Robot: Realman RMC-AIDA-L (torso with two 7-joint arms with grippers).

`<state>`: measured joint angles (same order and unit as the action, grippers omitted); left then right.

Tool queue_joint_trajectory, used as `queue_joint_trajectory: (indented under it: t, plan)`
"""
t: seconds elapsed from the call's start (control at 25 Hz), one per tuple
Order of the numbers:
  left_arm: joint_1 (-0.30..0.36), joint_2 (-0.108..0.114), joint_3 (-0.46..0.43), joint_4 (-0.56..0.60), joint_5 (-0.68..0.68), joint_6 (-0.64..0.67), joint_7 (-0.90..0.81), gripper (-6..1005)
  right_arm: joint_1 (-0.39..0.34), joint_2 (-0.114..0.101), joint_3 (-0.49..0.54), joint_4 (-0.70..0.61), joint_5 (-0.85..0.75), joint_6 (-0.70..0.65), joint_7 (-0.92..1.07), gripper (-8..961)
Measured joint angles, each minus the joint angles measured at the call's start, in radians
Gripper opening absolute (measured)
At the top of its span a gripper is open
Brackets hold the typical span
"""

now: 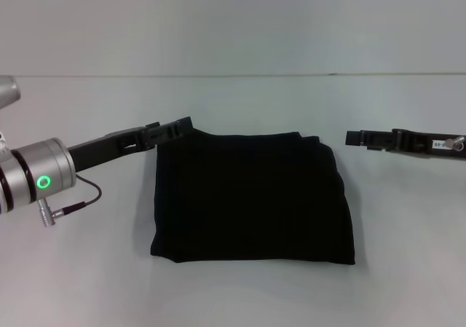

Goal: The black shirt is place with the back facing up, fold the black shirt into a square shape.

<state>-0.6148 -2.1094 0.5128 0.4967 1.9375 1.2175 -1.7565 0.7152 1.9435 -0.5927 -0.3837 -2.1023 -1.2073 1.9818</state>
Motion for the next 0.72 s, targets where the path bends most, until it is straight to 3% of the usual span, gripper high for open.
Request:
queue_joint_trajectory:
  t: [0.2,0.36,0.52,0.72]
  plan:
    - [0.004,0.008,-0.003,0.05,0.002,0.09,0.023,949,-0.019,0.007,0.035,-0.013,0.1,-0.044,-0.196,755]
    - [0.027,0.013,-0.01,0.128,-0.011,0.318,0.143,949,-0.039,0.022,0.048,-0.024,0.218,-0.15,-0.416,746]
    - [0.043,0.005,-0.01,0.159,-0.015,0.402,0.227,949,-0.041,0.023,0.02,-0.082,0.219,-0.23,-0.452,742]
    - [0.043,-0.001,0.009,0.159,-0.002,0.397,0.256,949,-0.041,0.022,-0.06,-0.164,0.207,-0.292,-0.427,738]
